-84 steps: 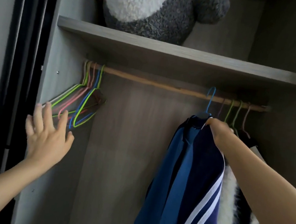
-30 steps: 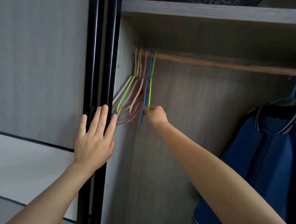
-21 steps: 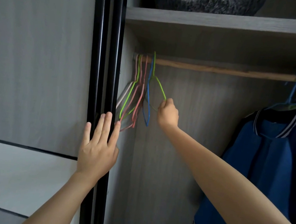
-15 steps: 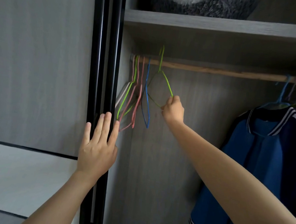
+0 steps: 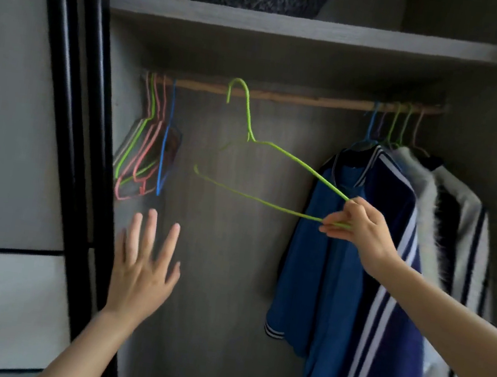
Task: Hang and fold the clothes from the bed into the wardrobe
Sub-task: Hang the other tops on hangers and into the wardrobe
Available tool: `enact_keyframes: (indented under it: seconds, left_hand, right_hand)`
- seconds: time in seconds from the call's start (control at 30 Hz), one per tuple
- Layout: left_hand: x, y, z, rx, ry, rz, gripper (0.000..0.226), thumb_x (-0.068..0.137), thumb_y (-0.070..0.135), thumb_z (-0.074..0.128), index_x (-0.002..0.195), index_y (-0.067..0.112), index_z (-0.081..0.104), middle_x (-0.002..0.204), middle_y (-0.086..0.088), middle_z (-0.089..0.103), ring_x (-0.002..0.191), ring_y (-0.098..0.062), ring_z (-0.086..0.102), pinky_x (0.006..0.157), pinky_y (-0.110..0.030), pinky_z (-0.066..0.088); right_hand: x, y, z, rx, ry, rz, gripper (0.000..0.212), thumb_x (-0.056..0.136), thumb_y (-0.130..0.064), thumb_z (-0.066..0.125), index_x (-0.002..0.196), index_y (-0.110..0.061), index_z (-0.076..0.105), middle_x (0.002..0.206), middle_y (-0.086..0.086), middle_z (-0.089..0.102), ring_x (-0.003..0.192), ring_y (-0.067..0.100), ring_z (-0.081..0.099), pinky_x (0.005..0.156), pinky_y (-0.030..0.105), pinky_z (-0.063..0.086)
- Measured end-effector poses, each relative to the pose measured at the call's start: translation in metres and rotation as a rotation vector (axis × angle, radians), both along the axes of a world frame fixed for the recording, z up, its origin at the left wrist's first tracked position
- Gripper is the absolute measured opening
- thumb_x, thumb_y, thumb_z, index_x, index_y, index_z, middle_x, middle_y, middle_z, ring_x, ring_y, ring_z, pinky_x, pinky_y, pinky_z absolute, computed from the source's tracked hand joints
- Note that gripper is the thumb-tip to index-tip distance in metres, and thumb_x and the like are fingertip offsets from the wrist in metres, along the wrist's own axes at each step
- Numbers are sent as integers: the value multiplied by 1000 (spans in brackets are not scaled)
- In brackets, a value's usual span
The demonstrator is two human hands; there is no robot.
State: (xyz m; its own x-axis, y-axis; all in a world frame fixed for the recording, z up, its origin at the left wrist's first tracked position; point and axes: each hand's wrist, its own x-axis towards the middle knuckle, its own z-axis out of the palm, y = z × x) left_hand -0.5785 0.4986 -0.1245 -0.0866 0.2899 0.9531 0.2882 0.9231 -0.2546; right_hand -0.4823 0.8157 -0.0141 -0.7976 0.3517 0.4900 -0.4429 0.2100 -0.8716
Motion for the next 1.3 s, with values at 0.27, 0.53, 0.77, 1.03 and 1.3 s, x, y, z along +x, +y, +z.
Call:
enact_keyframes:
  seconds: [0.27, 0.53, 0.77, 1.03, 1.3]
  left_hand:
    - [45, 171, -33, -16, -301, -202, 121, 45, 37, 92, 140, 15, 21, 138, -39, 24, 126, -54, 26, 95, -69, 30]
    - [189, 395, -74, -71, -680, -746, 67, 77, 46, 45, 128, 4, 44, 100, -23, 58, 87, -37, 50, 67, -50, 45]
    - [359, 575, -133, -458, -994, -1101, 108, 25, 40, 95, 115, 8, 46, 84, -18, 54, 74, -33, 57, 52, -41, 52]
    - [503, 690, -175, -920, -1116, -1218, 97, 36, 54, 90, 113, 19, 42, 95, -9, 62, 83, -31, 64, 62, -41, 51]
    - [560, 794, -215, -1124, -1207, -1264, 106, 55, 69, 73, 137, 17, 31, 128, -1, 49, 117, -18, 47, 94, -32, 38]
  right_hand:
    - [140, 139, -54, -167, -74, -179, 38, 96, -7, 28, 62, -3, 44, 48, 12, 55, 38, 32, 57, 36, 24, 45]
    - [388, 310, -118, -321, -33, -688, 52, 95, -6, 31, 43, -1, 38, 28, 7, 36, 17, 15, 33, 29, 8, 22]
    - [630, 359, -184, -427, -155, -1135, 56, 90, -37, 51, 39, -14, 50, 32, 6, 41, 20, 15, 35, 30, 9, 23]
    - [795, 344, -241, -535, -442, -1543, 28, 95, -26, 50, 85, -1, 58, 43, 5, 51, 31, 12, 43, 32, 18, 33]
    - [843, 413, -294, -455, -952, -1611, 23, 94, -21, 53, 72, -14, 52, 62, 0, 51, 55, 16, 48, 53, 27, 34]
